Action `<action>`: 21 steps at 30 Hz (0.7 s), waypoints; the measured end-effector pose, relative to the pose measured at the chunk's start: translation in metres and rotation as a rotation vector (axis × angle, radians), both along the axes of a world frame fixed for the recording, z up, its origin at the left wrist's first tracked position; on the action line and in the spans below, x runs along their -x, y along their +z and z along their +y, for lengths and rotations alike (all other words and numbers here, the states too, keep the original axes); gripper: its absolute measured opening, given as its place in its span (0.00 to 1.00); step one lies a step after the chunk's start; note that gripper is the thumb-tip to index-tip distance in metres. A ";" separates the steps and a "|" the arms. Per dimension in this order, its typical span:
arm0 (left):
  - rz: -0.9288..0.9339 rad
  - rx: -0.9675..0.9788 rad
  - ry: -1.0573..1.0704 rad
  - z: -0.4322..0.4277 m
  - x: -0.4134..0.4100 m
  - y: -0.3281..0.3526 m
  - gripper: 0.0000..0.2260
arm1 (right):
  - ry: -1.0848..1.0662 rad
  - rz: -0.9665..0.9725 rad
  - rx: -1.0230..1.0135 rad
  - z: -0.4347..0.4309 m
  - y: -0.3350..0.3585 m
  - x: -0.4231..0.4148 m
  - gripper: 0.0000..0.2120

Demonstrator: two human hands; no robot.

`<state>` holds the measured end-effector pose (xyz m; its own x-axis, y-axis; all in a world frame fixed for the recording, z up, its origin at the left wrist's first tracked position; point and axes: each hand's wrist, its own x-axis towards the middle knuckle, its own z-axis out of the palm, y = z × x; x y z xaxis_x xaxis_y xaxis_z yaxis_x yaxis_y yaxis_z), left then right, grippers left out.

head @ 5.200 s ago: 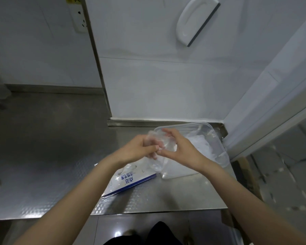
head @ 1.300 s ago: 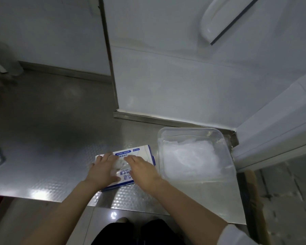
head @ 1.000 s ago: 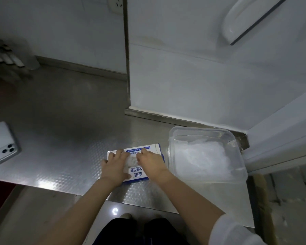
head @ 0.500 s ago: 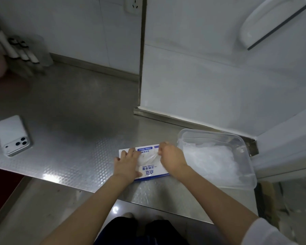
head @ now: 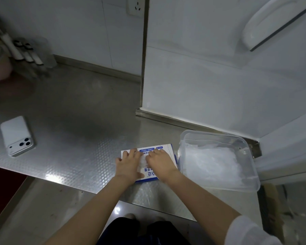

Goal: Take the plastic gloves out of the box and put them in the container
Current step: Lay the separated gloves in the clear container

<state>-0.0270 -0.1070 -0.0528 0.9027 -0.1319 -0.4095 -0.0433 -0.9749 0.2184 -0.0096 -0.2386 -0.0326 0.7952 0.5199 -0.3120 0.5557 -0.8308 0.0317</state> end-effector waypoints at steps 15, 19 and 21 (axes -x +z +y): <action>0.007 -0.019 0.004 -0.003 -0.004 -0.002 0.36 | -0.369 -0.013 -0.242 -0.025 0.014 -0.012 0.15; -0.004 -0.016 0.018 -0.004 -0.005 -0.003 0.35 | -0.176 -0.038 -0.212 -0.020 0.009 -0.007 0.20; -0.003 -0.018 0.019 -0.005 -0.005 -0.003 0.35 | -0.144 -0.018 -0.157 -0.019 0.008 -0.009 0.20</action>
<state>-0.0219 -0.1117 -0.0561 0.9061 -0.1075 -0.4092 -0.0256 -0.9794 0.2005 -0.0005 -0.2571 -0.0242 0.8695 0.4413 -0.2216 0.4311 -0.8973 -0.0952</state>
